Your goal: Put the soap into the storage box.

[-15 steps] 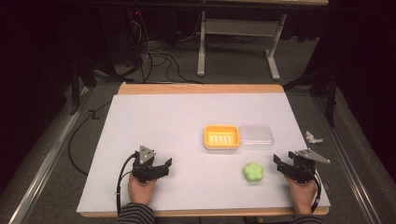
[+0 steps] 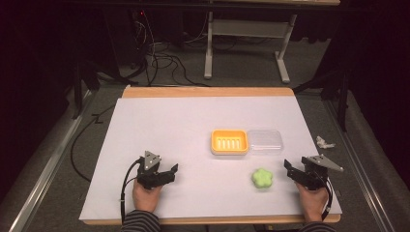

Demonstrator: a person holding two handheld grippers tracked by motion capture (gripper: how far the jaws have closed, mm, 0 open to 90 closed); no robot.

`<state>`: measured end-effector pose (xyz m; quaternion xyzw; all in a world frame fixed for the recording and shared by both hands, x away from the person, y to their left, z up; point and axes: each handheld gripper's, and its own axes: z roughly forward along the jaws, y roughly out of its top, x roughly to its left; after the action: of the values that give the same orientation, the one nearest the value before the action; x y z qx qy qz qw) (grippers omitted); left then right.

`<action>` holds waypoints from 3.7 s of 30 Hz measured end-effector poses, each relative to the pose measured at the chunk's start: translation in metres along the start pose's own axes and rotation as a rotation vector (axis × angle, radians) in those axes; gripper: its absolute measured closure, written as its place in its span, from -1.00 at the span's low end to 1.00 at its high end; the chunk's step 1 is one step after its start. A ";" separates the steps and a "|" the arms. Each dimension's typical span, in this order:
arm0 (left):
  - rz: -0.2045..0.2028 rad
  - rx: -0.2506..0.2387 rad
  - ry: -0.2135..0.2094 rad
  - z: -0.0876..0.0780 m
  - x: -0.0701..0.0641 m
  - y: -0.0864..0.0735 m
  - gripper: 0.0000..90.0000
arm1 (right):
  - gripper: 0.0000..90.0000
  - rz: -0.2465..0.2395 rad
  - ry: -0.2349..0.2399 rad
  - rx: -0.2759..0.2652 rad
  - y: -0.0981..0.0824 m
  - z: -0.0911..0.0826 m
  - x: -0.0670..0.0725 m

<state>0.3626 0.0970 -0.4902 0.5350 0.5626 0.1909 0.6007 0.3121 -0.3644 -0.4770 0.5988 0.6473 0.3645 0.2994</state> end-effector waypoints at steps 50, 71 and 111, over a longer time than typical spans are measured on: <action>-0.021 0.011 0.003 0.002 0.002 0.001 -0.53 | -0.10 -0.138 0.186 0.048 0.011 -0.036 0.029; -0.019 0.016 0.004 0.002 0.002 0.001 -0.53 | -0.39 -0.227 0.274 0.123 0.012 -0.037 0.069; -0.013 -0.001 -0.013 -0.001 0.001 0.001 -0.54 | -0.42 -0.286 0.193 0.302 0.002 -0.003 0.101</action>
<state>0.3627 0.0982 -0.4895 0.5322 0.5620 0.1839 0.6059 0.3003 -0.2646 -0.4692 0.5013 0.7984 0.2731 0.1918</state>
